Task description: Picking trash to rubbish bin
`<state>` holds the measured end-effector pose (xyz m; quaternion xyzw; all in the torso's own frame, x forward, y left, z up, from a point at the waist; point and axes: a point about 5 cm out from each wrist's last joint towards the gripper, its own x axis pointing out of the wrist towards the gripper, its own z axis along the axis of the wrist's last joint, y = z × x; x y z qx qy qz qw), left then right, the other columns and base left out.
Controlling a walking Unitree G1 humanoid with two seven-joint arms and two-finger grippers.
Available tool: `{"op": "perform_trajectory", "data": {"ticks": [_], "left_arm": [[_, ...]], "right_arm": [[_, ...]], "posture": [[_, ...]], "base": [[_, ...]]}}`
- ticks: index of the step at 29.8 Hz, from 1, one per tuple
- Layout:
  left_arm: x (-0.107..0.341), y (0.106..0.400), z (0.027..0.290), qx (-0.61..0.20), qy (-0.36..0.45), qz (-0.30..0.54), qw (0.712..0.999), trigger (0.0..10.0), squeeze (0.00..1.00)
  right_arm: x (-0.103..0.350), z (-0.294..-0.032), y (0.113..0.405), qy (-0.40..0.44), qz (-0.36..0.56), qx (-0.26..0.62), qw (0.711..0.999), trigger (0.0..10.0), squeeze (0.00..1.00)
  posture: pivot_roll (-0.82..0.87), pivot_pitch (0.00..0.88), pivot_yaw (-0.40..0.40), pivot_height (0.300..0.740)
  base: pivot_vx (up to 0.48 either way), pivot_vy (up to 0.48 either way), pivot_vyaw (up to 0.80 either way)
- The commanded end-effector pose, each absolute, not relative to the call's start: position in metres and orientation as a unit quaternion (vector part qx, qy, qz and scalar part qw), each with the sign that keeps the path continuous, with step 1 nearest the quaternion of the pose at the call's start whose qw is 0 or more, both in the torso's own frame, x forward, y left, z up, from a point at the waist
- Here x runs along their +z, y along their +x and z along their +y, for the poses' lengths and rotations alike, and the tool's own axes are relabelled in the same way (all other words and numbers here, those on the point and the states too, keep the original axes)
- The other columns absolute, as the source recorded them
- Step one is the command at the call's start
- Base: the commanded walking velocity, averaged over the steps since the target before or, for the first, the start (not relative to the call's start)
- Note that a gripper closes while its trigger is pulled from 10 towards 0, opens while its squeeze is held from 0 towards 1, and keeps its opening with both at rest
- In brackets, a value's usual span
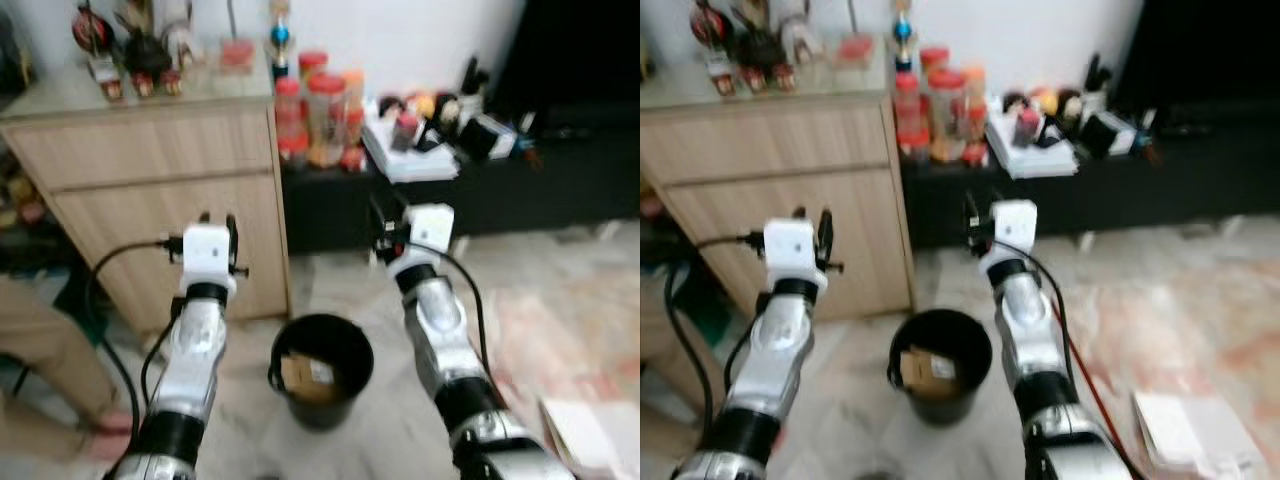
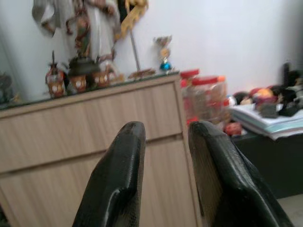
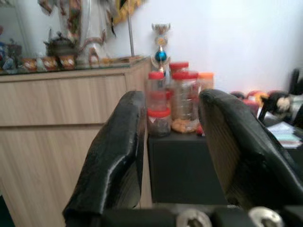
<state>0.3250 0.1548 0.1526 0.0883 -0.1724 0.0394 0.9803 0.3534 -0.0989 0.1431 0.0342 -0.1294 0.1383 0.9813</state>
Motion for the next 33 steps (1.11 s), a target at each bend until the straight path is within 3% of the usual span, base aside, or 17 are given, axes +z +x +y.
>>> {"op": "perform_trajectory", "data": {"ticks": [1, 33], "left_arm": [[0.1556, 0.3252, 0.1538, 0.040, 0.084, -0.176, 0.980, 10.0, 0.00], [0.1555, 0.3256, 0.1517, 0.031, 0.082, -0.176, 0.980, 10.0, 0.00]], "right_arm": [[0.1473, -0.0985, 0.3545, 0.031, -0.135, 0.143, 0.980, 10.0, 0.00], [0.1431, -0.0887, 0.3495, 0.038, -0.131, 0.164, 0.977, 10.0, 0.00]], "posture": [[0.21, 0.000, 0.005, 0.740], [0.21, 0.000, 0.008, 0.740]], "base": [[-0.262, 0.000, 0.00], [-0.244, 0.000, 0.00]]}}
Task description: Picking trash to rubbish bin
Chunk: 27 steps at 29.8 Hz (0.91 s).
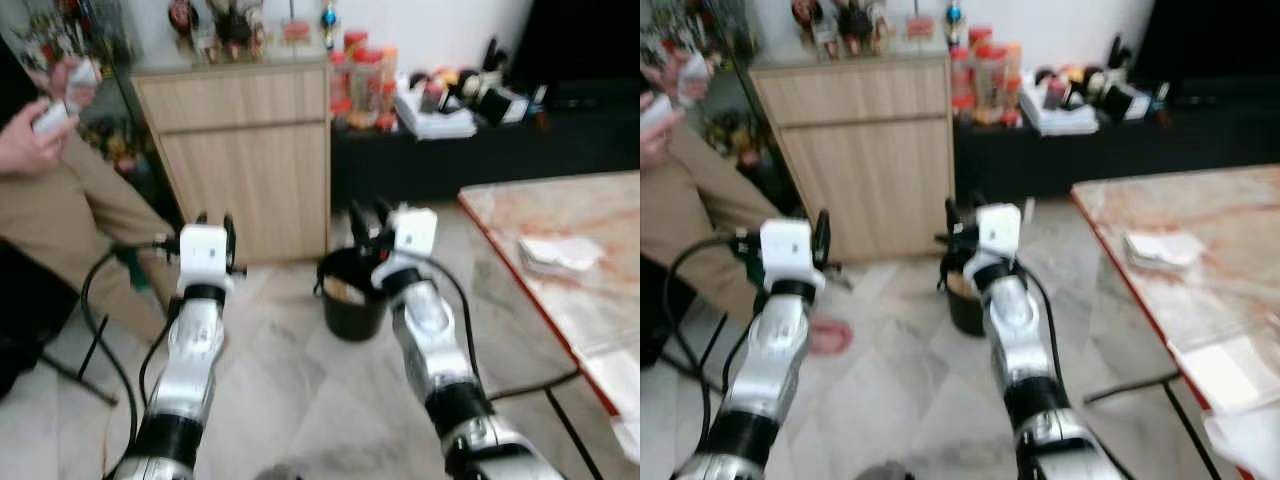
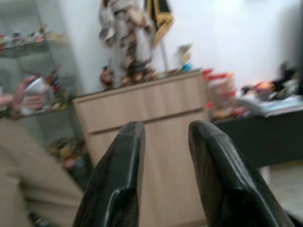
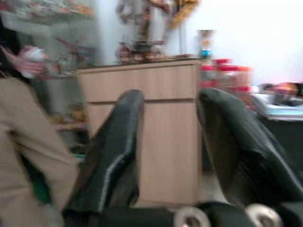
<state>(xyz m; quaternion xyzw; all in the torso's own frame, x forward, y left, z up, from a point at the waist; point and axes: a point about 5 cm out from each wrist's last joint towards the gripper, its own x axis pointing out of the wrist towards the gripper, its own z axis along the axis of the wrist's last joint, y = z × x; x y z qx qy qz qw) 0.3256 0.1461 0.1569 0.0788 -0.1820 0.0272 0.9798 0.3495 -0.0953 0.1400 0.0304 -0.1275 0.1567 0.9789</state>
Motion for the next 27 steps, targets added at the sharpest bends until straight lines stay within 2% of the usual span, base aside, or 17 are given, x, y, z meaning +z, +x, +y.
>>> {"op": "perform_trajectory", "data": {"ticks": [1, 8, 15, 20, 24, 26, 27], "left_arm": [[0.155, 0.326, 0.152, 0.031, 0.082, -0.176, 0.980, 10.0, 0.00], [0.146, 0.328, 0.157, 0.031, 0.087, -0.153, 0.984, 10.0, 0.00], [0.100, 0.325, 0.184, 0.016, 0.128, -0.047, 0.991, 10.0, 0.00], [0.052, 0.305, 0.217, 0.033, 0.139, 0.073, 0.987, 10.0, 0.00], [0.028, 0.291, 0.225, 0.043, 0.130, 0.132, 0.982, 10.0, 0.00], [0.009, 0.278, 0.229, 0.046, 0.129, 0.182, 0.974, 10.0, 0.00], [-0.009, 0.263, 0.233, 0.052, 0.132, 0.230, 0.963, 10.0, 0.00]], "right_arm": [[0.142, -0.088, 0.349, 0.038, -0.130, 0.165, 0.977, 10.0, 0.00], [0.130, -0.087, 0.347, 0.040, -0.106, 0.170, 0.979, 10.0, 0.00], [0.070, -0.095, 0.327, 0.029, 0.014, 0.162, 0.986, 10.0, 0.00], [0.009, -0.113, 0.291, 0.029, 0.152, 0.127, 0.980, 10.0, 0.00], [-0.017, -0.123, 0.271, 0.022, 0.220, 0.102, 0.970, 10.0, 0.00], [-0.033, -0.130, 0.255, 0.026, 0.266, 0.084, 0.960, 10.0, 0.00], [-0.050, -0.137, 0.237, 0.030, 0.316, 0.066, 0.946, 10.0, 0.00]], "posture": [[0.21, 0.000, 0.008, 0.740], [0.20, 0.000, 0.008, 0.740], [0.21, 0.000, 0.005, 0.740], [0.21, 0.000, 0.007, 0.740], [0.21, 0.000, 0.007, 0.740], [0.20, 0.000, 0.004, 0.740], [0.20, 0.000, 0.004, 0.740]], "base": [[0.000, 0.000, 0.00], [0.000, 0.000, 0.00], [0.000, 0.000, 0.00], [0.000, 0.000, 0.00], [0.000, 0.000, 0.00], [0.000, 0.000, 0.00], [0.000, 0.000, 0.00]]}}
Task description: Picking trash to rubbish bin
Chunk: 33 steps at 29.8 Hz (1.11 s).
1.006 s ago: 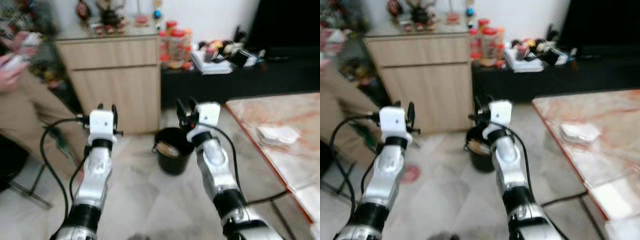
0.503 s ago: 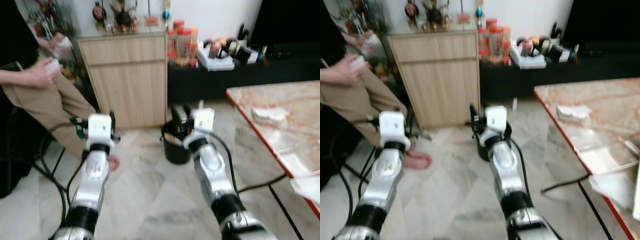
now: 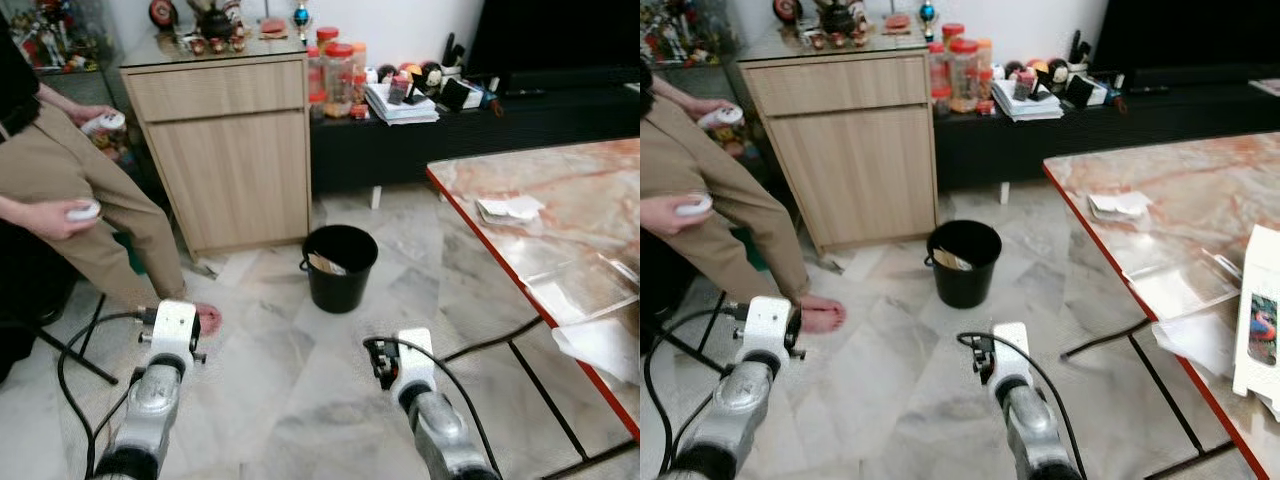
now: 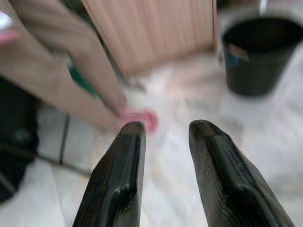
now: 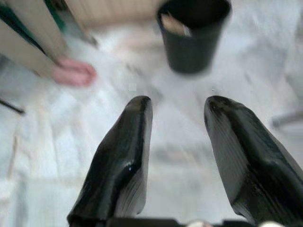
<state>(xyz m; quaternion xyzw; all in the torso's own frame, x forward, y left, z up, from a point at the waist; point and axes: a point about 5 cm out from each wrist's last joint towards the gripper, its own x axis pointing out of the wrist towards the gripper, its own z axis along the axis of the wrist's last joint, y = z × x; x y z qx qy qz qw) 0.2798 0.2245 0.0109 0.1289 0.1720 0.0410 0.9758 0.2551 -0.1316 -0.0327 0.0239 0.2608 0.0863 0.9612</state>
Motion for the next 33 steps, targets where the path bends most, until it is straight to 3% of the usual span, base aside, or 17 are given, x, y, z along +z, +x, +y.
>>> {"op": "perform_trajectory", "data": {"ticks": [1, 2, 6, 13, 18, 33], "left_arm": [[-0.009, 0.263, 0.233, 0.052, 0.132, 0.230, 0.963, 10.0, 0.00], [-0.024, 0.247, 0.238, 0.059, 0.135, 0.274, 0.950, 10.0, 0.00], [-0.045, 0.218, 0.248, 0.076, 0.137, 0.342, 0.927, 10.0, 0.00], [-0.062, 0.187, 0.260, 0.100, 0.131, 0.401, 0.901, 10.0, 0.00], [-0.059, 0.193, 0.258, 0.102, 0.132, 0.391, 0.905, 10.0, 0.00], [-0.055, 0.203, 0.256, 0.091, 0.139, 0.379, 0.910, 10.0, 0.00]], "right_arm": [[-0.050, -0.137, 0.237, 0.030, 0.316, 0.066, 0.946, 10.0, 0.00], [-0.063, -0.144, 0.219, 0.030, 0.358, 0.051, 0.932, 10.0, 0.00], [-0.079, -0.156, 0.193, 0.034, 0.409, 0.017, 0.912, 10.0, 0.00], [-0.090, -0.166, 0.171, 0.039, 0.441, -0.014, 0.897, 10.0, 0.00], [-0.090, -0.169, 0.170, 0.049, 0.447, -0.033, 0.893, 10.0, 0.00], [-0.084, -0.167, 0.185, 0.044, 0.435, -0.036, 0.899, 10.0, 0.00]], "posture": [[0.20, 0.000, 0.004, 0.740], [0.20, 0.000, 0.007, 0.740], [0.20, 0.000, 0.007, 0.740], [0.19, 0.000, 0.008, 0.740], [0.20, 0.000, 0.006, 0.740], [0.20, 0.000, 0.015, 0.740]], "base": [[0.000, 0.000, 0.00], [0.000, 0.000, 0.00], [0.000, 0.000, 0.00], [0.000, 0.000, 0.00], [0.000, 0.000, 0.00], [0.000, 0.000, -0.79]]}}
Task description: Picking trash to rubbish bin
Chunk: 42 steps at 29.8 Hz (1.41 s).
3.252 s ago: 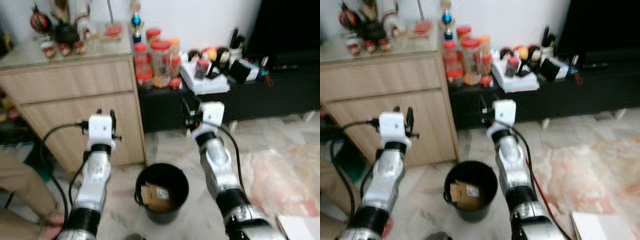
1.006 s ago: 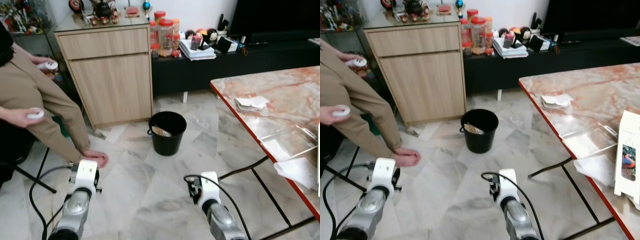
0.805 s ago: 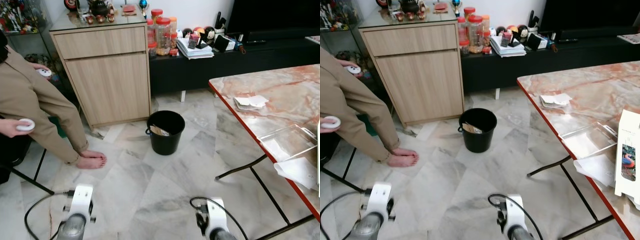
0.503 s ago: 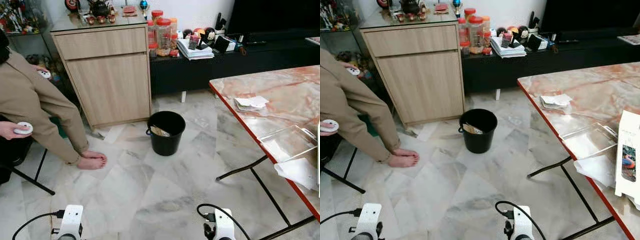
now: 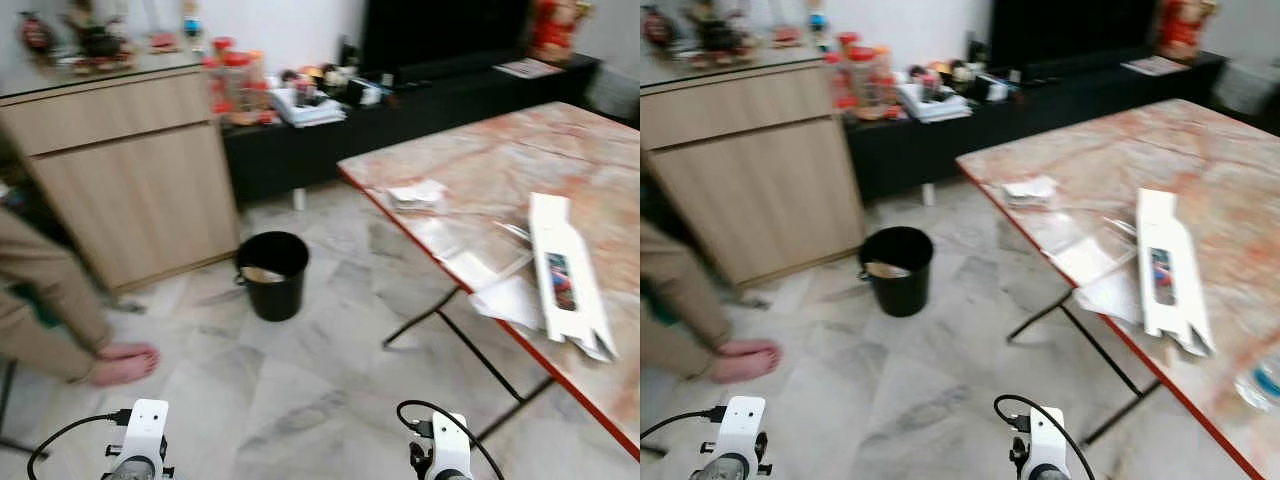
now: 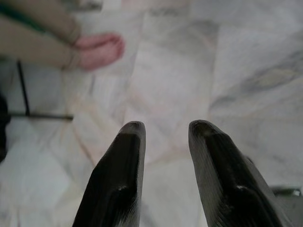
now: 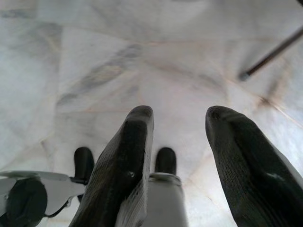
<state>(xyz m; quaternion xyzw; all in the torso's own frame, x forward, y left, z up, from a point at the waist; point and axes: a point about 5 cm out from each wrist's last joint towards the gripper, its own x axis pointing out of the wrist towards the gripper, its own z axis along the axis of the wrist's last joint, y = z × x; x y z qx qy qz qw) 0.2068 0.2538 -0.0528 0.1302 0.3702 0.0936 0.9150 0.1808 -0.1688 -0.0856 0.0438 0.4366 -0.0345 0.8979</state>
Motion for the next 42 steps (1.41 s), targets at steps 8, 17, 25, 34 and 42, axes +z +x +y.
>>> {"op": "perform_trajectory", "data": {"ticks": [8, 17, 25, 34, 42], "left_arm": [[-0.057, 0.198, 0.256, 0.090, 0.141, 0.385, 0.908, 10.0, 0.00], [-0.057, 0.198, 0.256, 0.087, 0.145, 0.382, 0.908, 10.0, 0.00], [-0.058, 0.197, 0.255, 0.083, 0.151, 0.386, 0.906, 10.0, 0.00], [-0.060, 0.195, 0.253, 0.066, 0.171, 0.392, 0.902, 10.0, 0.00], [-0.060, 0.195, 0.253, 0.065, 0.172, 0.393, 0.901, 10.0, 0.00]], "right_arm": [[-0.089, -0.168, 0.174, 0.042, 0.448, -0.043, 0.892, 10.0, 0.00], [-0.089, -0.169, 0.173, 0.042, 0.449, -0.047, 0.891, 10.0, 0.00], [-0.088, -0.168, 0.177, 0.040, 0.446, -0.045, 0.893, 10.0, 0.00], [-0.089, -0.168, 0.175, 0.039, 0.448, -0.043, 0.892, 10.0, 0.00], [-0.089, -0.168, 0.174, 0.040, 0.450, -0.045, 0.891, 10.0, 0.00]], "posture": [[0.20, 0.000, 0.016, 0.740], [0.20, 0.000, 0.017, 0.740], [0.20, 0.000, 0.017, 0.740], [0.20, 0.000, 0.017, 0.740], [0.20, 0.000, 0.017, 0.740]], "base": [[0.000, 0.000, -0.78], [0.000, 0.000, -0.78], [0.000, 0.000, -0.78], [0.000, -0.060, -0.78], [0.000, -0.100, -0.77]]}}
